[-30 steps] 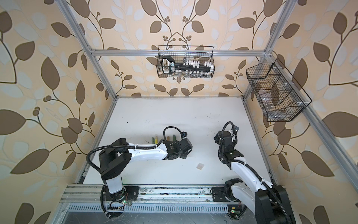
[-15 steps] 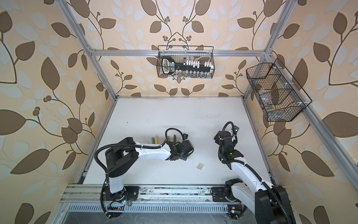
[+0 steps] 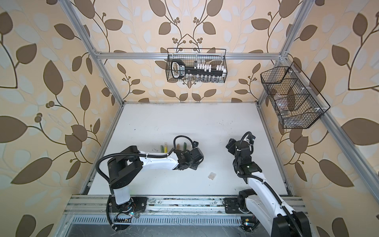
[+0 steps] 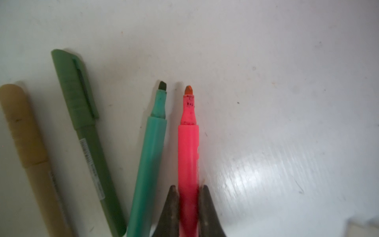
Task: Insert pens into pen caps
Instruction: Pick up a pen from the center of the table.
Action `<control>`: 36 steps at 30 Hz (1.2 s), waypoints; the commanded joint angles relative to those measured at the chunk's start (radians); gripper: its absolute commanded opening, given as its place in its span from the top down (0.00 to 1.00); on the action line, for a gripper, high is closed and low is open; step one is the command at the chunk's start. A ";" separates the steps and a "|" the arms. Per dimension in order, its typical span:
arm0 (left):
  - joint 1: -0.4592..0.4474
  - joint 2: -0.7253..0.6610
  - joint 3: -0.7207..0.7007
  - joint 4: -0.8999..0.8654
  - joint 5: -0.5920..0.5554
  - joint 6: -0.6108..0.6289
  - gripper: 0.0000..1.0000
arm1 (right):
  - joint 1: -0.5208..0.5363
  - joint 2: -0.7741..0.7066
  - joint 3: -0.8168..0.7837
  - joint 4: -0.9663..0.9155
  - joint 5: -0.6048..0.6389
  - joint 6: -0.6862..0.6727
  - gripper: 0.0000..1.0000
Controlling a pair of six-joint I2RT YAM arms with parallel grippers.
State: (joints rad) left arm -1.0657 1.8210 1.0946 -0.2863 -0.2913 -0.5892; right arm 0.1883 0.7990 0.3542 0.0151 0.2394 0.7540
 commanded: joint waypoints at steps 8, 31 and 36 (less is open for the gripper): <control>0.001 -0.302 -0.124 0.191 0.042 0.056 1.00 | 0.410 -0.092 -0.068 0.259 -0.204 0.278 0.08; 0.000 -0.484 -0.266 0.337 0.198 0.128 0.80 | 0.604 0.260 0.002 0.561 -0.193 0.378 0.99; 0.000 -0.444 -0.249 0.326 0.187 0.139 0.66 | 0.643 0.267 0.017 0.563 -0.172 0.378 1.00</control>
State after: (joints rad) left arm -1.0660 1.3682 0.8341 -0.0109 -0.1150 -0.4721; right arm 0.8074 1.0599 0.3340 0.5457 0.0608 1.1221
